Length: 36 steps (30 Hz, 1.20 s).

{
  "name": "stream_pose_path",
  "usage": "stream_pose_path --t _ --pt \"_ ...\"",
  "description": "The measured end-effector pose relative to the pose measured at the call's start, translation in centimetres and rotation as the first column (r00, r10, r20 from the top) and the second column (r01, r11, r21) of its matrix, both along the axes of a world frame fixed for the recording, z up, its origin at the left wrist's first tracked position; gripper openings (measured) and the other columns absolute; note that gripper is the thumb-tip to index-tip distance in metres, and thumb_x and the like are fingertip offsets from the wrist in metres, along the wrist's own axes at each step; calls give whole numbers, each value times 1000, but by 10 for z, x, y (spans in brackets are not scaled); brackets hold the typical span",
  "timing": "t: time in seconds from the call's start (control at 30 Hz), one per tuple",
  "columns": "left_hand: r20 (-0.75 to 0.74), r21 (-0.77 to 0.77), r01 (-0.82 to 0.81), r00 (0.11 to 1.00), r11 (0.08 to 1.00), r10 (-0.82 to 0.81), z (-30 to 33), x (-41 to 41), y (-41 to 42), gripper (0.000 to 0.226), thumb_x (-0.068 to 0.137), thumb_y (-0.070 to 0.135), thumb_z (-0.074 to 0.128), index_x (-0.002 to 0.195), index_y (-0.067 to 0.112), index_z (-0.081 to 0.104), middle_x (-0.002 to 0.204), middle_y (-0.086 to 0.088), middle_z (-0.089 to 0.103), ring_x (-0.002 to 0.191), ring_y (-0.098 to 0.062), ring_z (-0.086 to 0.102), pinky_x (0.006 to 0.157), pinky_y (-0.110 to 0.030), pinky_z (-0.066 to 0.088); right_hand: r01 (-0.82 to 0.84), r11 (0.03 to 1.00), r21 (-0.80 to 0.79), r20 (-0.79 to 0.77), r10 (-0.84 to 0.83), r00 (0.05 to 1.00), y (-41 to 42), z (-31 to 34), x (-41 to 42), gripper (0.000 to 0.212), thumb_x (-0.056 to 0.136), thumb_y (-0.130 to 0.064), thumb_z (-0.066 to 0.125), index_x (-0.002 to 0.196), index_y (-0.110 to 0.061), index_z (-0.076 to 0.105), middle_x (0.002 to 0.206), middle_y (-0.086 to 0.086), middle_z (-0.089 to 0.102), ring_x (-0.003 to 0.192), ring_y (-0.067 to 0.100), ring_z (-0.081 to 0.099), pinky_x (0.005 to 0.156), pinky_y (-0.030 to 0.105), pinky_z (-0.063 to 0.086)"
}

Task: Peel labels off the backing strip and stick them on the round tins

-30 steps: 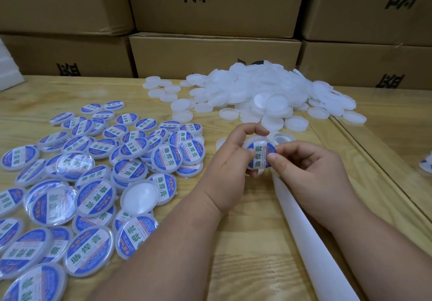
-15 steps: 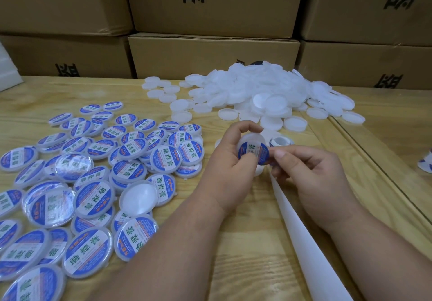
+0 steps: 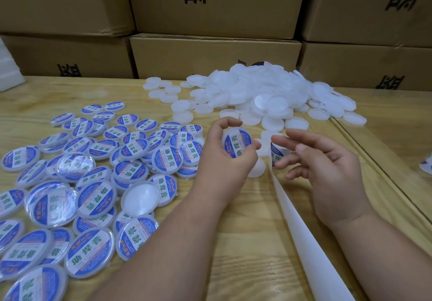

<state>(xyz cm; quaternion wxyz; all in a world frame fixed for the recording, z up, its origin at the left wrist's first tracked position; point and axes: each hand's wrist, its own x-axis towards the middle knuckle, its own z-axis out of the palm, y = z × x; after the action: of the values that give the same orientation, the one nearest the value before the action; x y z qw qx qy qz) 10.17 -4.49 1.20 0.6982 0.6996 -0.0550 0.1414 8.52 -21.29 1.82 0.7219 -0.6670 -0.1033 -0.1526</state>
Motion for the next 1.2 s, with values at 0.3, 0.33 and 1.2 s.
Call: stream_pose_path --t 0.3,0.33,1.2 --pt "-42 -127 -47 998 991 42 0 3 2 16 100 48 52 91 41 61 63 -5 73 45 -16 49 40 -21 38 37 999 8 -2 -37 999 -1 -3 2 24 92 3 50 96 -9 71 91 13 78 63 24 67 52 25 51" --pt "-28 -145 -73 997 987 70 0 3 3 20 102 46 49 89 40 63 59 -2 70 46 -18 52 39 -22 37 37 999 5 -3 -37 999 -2 -3 2 26 93 5 49 94 -9 71 90 13 78 63 24 66 52 25 51" --pt "12 -196 -372 924 907 381 -4 11 14 28 104 37 48 128 51 51 66 5 73 46 -12 53 50 -24 47 64 998 -16 -19 -64 998 0 -5 3 31 92 8 49 80 -10 72 78 15 75 56 21 59 50 25 47"
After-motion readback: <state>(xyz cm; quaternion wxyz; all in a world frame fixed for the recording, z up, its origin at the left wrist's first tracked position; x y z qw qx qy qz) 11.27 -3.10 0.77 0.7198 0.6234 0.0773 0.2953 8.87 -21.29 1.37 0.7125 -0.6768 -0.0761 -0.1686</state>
